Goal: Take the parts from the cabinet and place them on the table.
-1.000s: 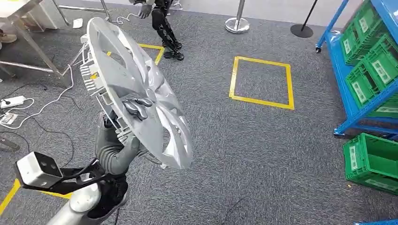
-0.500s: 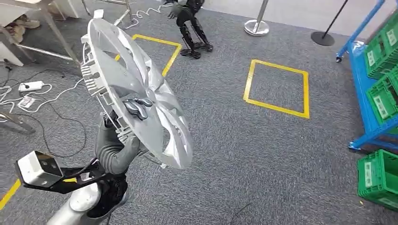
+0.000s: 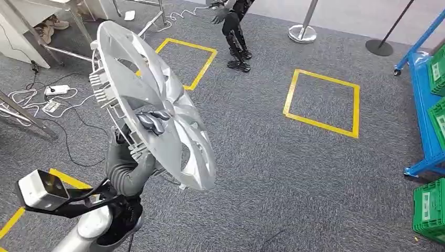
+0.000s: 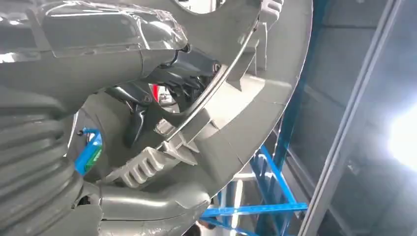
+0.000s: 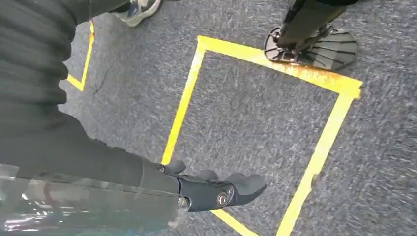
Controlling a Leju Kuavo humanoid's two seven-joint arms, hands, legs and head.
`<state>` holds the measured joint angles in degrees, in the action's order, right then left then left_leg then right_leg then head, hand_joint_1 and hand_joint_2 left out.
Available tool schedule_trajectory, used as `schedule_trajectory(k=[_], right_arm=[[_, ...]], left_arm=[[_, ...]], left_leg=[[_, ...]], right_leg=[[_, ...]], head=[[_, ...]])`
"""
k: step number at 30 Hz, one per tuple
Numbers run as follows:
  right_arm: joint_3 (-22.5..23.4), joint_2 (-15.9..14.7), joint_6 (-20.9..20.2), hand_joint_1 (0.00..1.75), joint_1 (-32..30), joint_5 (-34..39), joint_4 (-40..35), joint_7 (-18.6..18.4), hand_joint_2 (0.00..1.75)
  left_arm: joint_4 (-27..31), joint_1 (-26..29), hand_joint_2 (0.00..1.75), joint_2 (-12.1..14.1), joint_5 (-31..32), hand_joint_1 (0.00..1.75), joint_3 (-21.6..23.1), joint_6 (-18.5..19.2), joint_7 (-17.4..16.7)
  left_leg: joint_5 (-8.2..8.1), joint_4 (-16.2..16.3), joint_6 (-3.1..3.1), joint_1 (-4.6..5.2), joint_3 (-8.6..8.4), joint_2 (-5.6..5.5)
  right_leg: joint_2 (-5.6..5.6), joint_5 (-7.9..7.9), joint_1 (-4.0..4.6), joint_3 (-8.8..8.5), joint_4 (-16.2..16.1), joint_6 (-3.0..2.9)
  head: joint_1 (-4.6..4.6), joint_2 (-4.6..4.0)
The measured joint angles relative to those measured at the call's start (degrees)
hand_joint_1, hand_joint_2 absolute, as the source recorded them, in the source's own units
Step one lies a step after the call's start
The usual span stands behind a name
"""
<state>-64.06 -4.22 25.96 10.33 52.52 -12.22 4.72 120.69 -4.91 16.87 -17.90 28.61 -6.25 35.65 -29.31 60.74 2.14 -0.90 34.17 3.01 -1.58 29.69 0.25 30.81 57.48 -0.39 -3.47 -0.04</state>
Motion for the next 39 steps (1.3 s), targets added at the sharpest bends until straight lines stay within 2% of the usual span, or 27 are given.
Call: schedule_trajectory(k=[2,5,6,8,9,10,11,12,14,15,16,20,21,22,24,25,26,27,28,29,30,31,32,35,36,37,39], right_arm=[[0.0,-0.1,0.0,0.0,0.1,-0.2,0.0,0.0,1.75],[0.0,-0.1,0.0,0.0,0.1,-0.2,0.0,0.0,1.75],[0.0,-0.1,0.0,0.0,0.1,-0.2,0.0,0.0,1.75],[0.0,0.0,0.0,0.0,0.1,-0.3,0.0,0.1,1.75],[0.0,0.0,0.0,0.0,0.1,-0.4,0.0,0.1,1.75],[0.0,0.0,0.0,0.0,0.1,-1.0,0.0,0.1,1.75],[0.0,0.1,0.0,0.0,0.1,-1.7,0.0,0.1,1.75],[0.0,0.1,0.0,0.0,0.1,-2.4,0.0,0.1,1.75],[0.0,0.1,0.0,0.0,0.5,-3.1,0.0,-0.1,1.75],[0.0,0.1,0.0,0.0,0.7,-3.2,0.0,-0.1,1.75],[0.0,0.0,0.0,0.0,0.8,-3.2,0.0,-0.4,1.75],[0.0,0.1,0.0,0.0,0.7,-3.2,0.0,-0.8,1.75],[0.0,0.2,0.0,0.0,0.6,-3.3,0.0,-0.8,1.75],[0.0,0.5,-0.1,0.0,0.6,-3.3,0.0,-0.8,1.75],[0.0,0.5,-0.1,0.0,0.5,-3.7,0.0,-1.3,1.75],[0.0,0.6,-0.1,0.0,0.4,-4.1,0.0,-1.4,1.75],[0.0,0.7,-0.1,0.0,0.3,-4.4,0.0,-1.5,1.75],[-0.1,0.9,-0.1,0.0,0.3,-4.6,0.0,-1.6,1.75],[-0.1,1.0,-0.1,0.0,0.3,-4.9,0.0,-1.7,1.75],[-0.2,1.2,-0.1,0.0,0.3,-5.2,0.0,-1.9,1.75],[-0.2,1.2,-0.1,0.0,0.3,-5.7,0.0,-2.4,1.75],[-0.3,1.1,-0.1,0.0,0.3,-5.8,0.0,-2.8,1.75],[-0.3,1.1,-0.2,0.0,0.2,-6.0,0.0,-3.4,1.75],[-0.3,1.2,-0.3,0.0,-0.5,-6.3,0.0,-3.6,1.75],[-0.3,1.2,-0.3,0.0,-0.7,-6.3,0.0,-3.6,1.75],[-0.3,1.2,-0.3,0.0,-0.8,-6.3,0.0,-3.6,1.75],[-0.3,1.3,-0.4,0.0,-1.0,-6.3,0.0,-3.7,1.75]], left_arm=[[0.0,0.0,1.75,0.0,0.0,1.75,0.0,0.1,0.0],[0.0,0.0,1.75,0.1,0.0,1.75,0.0,0.1,0.0],[0.1,0.0,1.75,0.1,0.0,1.75,0.0,0.1,0.0],[0.0,0.0,1.75,0.1,0.0,1.75,0.0,0.1,0.0],[0.0,0.0,1.75,0.1,0.1,1.75,0.0,0.1,-0.1],[0.0,0.0,1.75,0.1,0.2,1.75,0.0,0.1,-0.3],[0.0,0.0,1.75,0.1,0.3,1.75,0.0,0.0,-0.5],[0.1,0.0,1.75,0.1,0.3,1.75,0.0,0.0,-0.7],[0.1,0.0,1.75,0.1,0.2,1.75,0.0,-0.1,-1.0],[0.1,0.0,1.75,0.1,0.2,1.75,0.0,-0.1,-1.0],[0.2,-0.1,1.75,0.1,0.1,1.75,0.0,-0.1,-1.1],[0.3,-0.2,1.75,0.1,-0.4,1.75,0.0,-0.3,-1.7],[0.3,-0.2,1.75,0.2,-0.6,1.75,0.0,-0.4,-1.8],[0.3,-0.4,1.75,0.4,-0.8,1.75,0.0,-0.5,-1.8],[0.3,-0.3,1.75,0.5,-0.9,1.75,-0.1,-0.9,-1.9],[0.3,-0.2,1.75,0.7,-1.1,1.75,-0.2,-1.1,-2.0],[0.4,-0.1,1.75,0.8,-1.1,1.75,-0.2,-1.4,-2.0],[0.4,0.1,1.75,0.9,-1.1,1.75,-0.2,-1.7,-2.0],[0.5,0.3,1.75,0.9,-1.1,1.75,-0.3,-1.8,-2.0],[0.6,0.4,1.75,0.9,-1.1,1.75,-0.4,-2.0,-2.0],[0.8,0.5,1.75,0.9,-1.1,1.75,-0.4,-2.2,-2.0],[0.9,0.6,1.75,0.9,-1.1,1.75,-0.4,-2.3,-1.9],[0.9,0.9,1.75,0.9,-1.1,1.75,-0.4,-2.5,-1.6],[0.8,1.7,1.75,0.9,-1.2,1.75,-0.3,-2.8,-1.1],[0.8,1.7,1.75,0.9,-1.2,1.75,-0.3,-2.8,-1.0],[0.8,1.7,1.75,0.9,-1.2,1.75,-0.3,-2.8,-0.9],[0.8,1.7,1.75,0.9,-1.2,1.75,-0.2,-2.8,-1.0]], left_leg=[[-0.04,-0.5,-1.4,0.25,0.04,-0.26],[0.4,-0.7,-2.35,0.23,0.36,-1.38],[0.52,-0.7,-2.67,0.18,0.41,-1.72],[0.7,-0.7,-3.19,0.25,0.66,-2.34],[0.78,-0.7,-3.32,0.36,0.82,-2.75],[0.85,-0.7,-3.43,0.47,0.91,-3.21],[0.9,-0.7,-3.5,0.59,0.89,-3.62],[0.93,-0.7,-3.53,0.66,0.85,-4.1],[1.01,-0.7,-3.54,0.75,0.71,-4.88],[1.04,-0.8,-3.53,0.68,0.64,-5.14],[1.21,-0.7,-3.22,0.82,0.84,-5.46],[2.22,-1.3,-1.7,0.29,1.44,-6.87],[1.43,-0.7,-1.82,0.38,1.75,-5.18],[-0.29,1.0,-1.59,0.49,2.61,-3.65],[-4.84,9.2,-0.96,0.24,6.09,-3.08],[-6.24,12.9,-0.67,0.15,7.72,-3.09],[-6.51,14.9,-0.41,0.07,8.57,-3.09],[-5.39,14.1,-0.17,-0.08,8.08,-3.03],[-3.1,10.7,0.04,-0.25,6.16,-2.82],[-0.75,6.0,0.23,-0.32,3.46,-2.3],[1.01,0.8,0.49,-0.41,0.52,-0.82],[-0.38,-0.2,0.45,0.2,-0.11,0.27],[-0.13,-0.4,-0.82,0.06,0.0,-0.26],[0.1,-0.5,-2.01,0.12,0.27,-1.32],[0.25,-0.6,-2.39,-0.03,0.24,-1.64],[0.33,-0.6,-2.66,-0.04,0.28,-2.01],[0.47,-0.6,-2.99,0.04,0.57,-2.77]], right_leg=[[-0.27,0.32,0.43,0.44,0.8,0.47],[-1.12,0.45,0.25,0.41,0.7,1.0],[-0.32,1.56,0.17,0.75,1.5,1.41],[0.91,6.0,-0.18,3.73,8.6,1.85],[1.04,8.23,-0.2,5.94,13.6,1.93],[1.11,9.51,-0.19,7.78,17.6,1.87],[1.21,9.2,-0.17,8.2,18.7,1.66],[1.37,7.63,-0.13,7.5,17.3,1.31],[1.99,2.39,0.19,3.45,8.6,0.4],[2.93,-0.07,0.52,0.87,3.0,-0.19],[3.79,0.61,0.55,0.14,1.4,-0.56],[2.83,0.13,0.9,-0.21,-0.4,-1.12],[2.05,-0.7,0.5,-0.61,-1.5,-0.97],[1.97,-1.01,0.51,-0.63,-1.9,-1.3],[1.38,-1.08,0.46,-0.4,-1.8,-1.34],[1.1,-1.06,0.45,-0.32,-1.7,-1.32],[0.81,-1.05,0.42,-0.21,-1.6,-1.31],[0.62,-0.99,0.35,-0.16,-1.4,-1.22],[0.41,-0.8,0.22,-0.15,-1.1,-0.94],[0.26,-0.51,0.02,-0.15,-0.8,-0.62],[0.09,-0.07,-0.14,-0.14,-0.1,-0.16],[0.02,0.38,0.24,0.13,0.4,0.39],[-0.09,0.57,0.37,0.28,0.8,0.54],[-0.88,0.62,0.17,0.08,0.6,0.89],[-0.17,1.41,0.06,0.21,1.1,1.4],[0.62,3.01,-0.05,0.94,3.0,1.65],[1.13,7.82,-0.12,4.93,12.1,1.9]], head=[[0.06,0.0],[0.04,0.0],[0.2,0.0],[0.33,0.02],[0.37,0.0],[0.37,0.0],[0.35,0.0],[0.37,0.0],[0.35,0.0],[0.37,0.0],[0.3,0.0],[0.35,0.0],[0.33,0.0],[0.15,0.0],[0.06,0.0],[0.13,0.0],[0.09,0.0],[0.09,0.0],[0.09,0.0],[0.09,0.0],[0.04,0.0],[-0.16,0.0],[-0.09,0.02],[0.08,0.0],[0.09,0.0],[0.2,0.0],[0.2,0.0]])
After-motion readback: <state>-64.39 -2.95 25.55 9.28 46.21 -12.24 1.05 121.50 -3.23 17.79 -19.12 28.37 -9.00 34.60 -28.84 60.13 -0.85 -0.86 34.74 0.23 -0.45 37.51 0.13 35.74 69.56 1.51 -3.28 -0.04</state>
